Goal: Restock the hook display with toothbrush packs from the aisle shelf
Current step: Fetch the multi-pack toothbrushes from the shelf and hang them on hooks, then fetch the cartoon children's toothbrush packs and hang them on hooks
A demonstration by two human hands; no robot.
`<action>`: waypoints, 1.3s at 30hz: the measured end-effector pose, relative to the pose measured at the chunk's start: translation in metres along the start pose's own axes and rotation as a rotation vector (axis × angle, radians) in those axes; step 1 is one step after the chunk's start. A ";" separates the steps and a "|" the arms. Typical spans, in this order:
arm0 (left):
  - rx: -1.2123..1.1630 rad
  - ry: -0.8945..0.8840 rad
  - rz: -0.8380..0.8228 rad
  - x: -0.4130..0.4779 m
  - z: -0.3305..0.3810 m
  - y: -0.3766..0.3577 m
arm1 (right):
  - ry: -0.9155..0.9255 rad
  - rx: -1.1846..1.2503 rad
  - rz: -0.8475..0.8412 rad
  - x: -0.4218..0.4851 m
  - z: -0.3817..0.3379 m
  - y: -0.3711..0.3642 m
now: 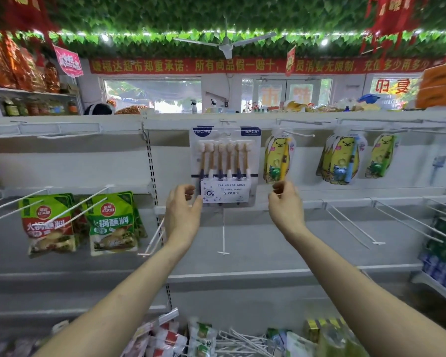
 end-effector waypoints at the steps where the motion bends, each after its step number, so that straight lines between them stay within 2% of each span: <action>1: 0.003 -0.068 -0.036 -0.009 0.009 -0.008 | 0.036 -0.062 -0.026 -0.006 0.001 0.004; 5: 0.051 -0.300 -0.169 -0.048 0.053 -0.037 | 0.237 -0.260 -0.080 -0.029 -0.008 0.021; 8: 0.199 -0.414 -0.392 -0.099 0.077 -0.089 | 0.251 -0.460 -0.117 -0.049 0.023 0.058; 11: 0.389 -0.537 -0.544 -0.156 0.104 -0.134 | 0.267 -0.557 -0.071 -0.060 0.057 0.110; 14: 0.370 -0.543 -0.550 -0.209 0.137 -0.171 | 0.315 -0.604 0.022 -0.057 0.091 0.167; 21: 0.272 -0.543 -0.517 -0.346 0.223 -0.286 | 0.399 -0.831 0.087 -0.024 0.198 0.323; 27: 0.210 -0.652 -0.599 -0.463 0.328 -0.405 | 0.191 -0.979 0.113 -0.002 0.322 0.487; 33: 0.187 -0.830 -0.716 -0.585 0.422 -0.522 | -0.130 -0.979 0.290 -0.008 0.445 0.655; 39: 0.026 -0.871 -0.870 -0.705 0.500 -0.652 | -0.346 -0.884 0.494 -0.010 0.558 0.791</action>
Point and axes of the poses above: each hand's wrist, its own x-axis towards the middle knuckle, its own y-axis out of the back of the hand, z = x × y, the point moved 9 cm from there along x, towards the middle knuckle, and after that the axes turned 9 degrees about z, right-handed, at the moved point
